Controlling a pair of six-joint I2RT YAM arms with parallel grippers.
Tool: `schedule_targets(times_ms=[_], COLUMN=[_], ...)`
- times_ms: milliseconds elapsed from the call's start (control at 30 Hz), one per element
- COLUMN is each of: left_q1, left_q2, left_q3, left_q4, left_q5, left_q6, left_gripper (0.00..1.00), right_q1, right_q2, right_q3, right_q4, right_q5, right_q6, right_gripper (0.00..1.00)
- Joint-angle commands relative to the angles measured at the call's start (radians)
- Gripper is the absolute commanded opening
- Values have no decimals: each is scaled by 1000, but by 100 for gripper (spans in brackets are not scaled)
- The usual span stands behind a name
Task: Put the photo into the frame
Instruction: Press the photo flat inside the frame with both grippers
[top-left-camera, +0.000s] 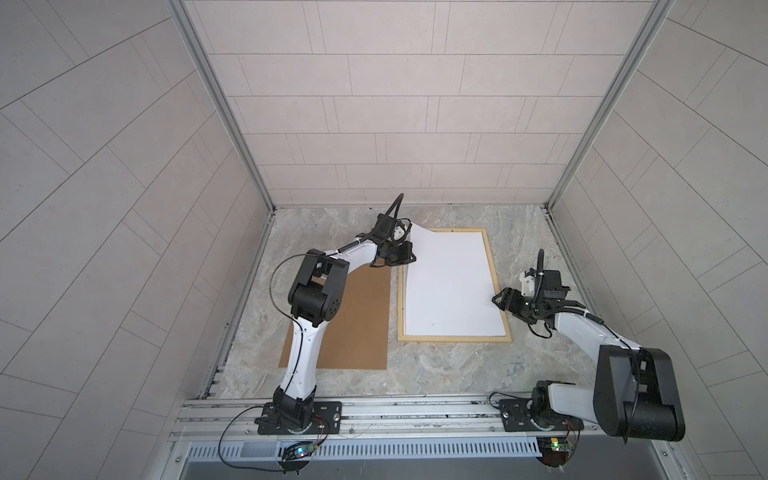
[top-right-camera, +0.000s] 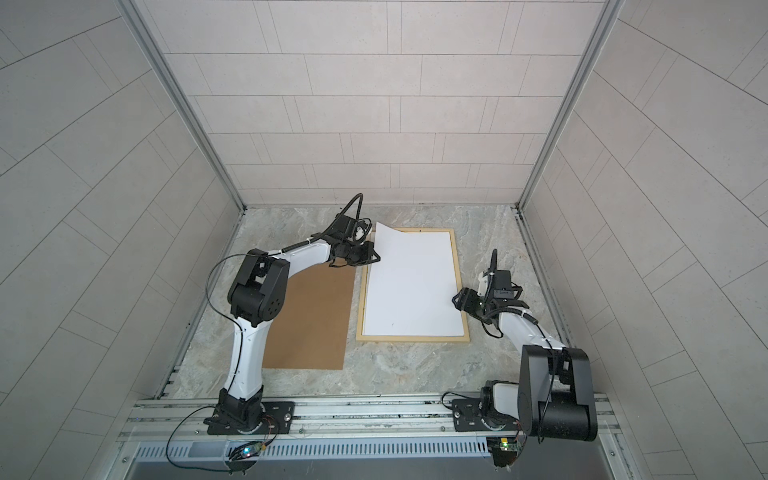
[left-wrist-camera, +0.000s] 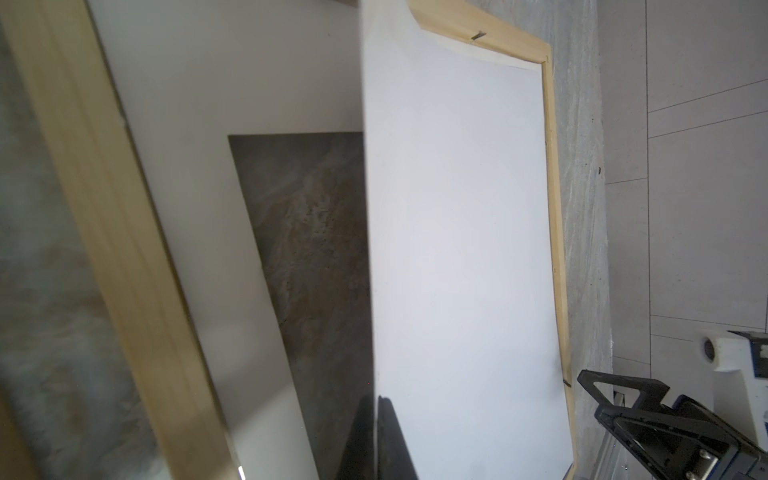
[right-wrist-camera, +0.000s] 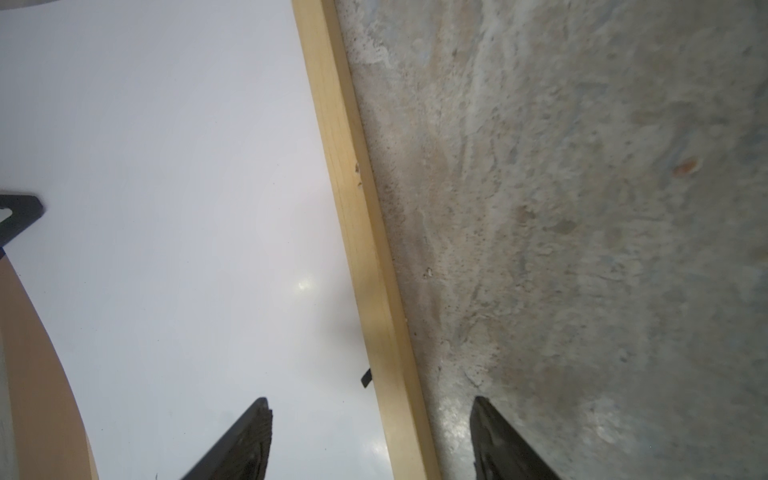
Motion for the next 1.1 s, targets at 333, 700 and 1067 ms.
schedule_targets(times_ms=[333, 700, 1067], left_q1=[4, -1, 0], left_q2=[51, 29, 52], left_q3=[123, 32, 39], left_q4=[-136, -56, -47], left_q5=[57, 31, 27], left_q6=[93, 44, 17], left_gripper=[0, 0, 9], right_q1=[8, 8, 8], right_q2=[-13, -13, -29], right_q3=[-24, -26, -33], right_q4=[4, 14, 16], right_q5=[-7, -7, -11], right_q6=[-11, -7, 0], right_gripper=[73, 73, 73])
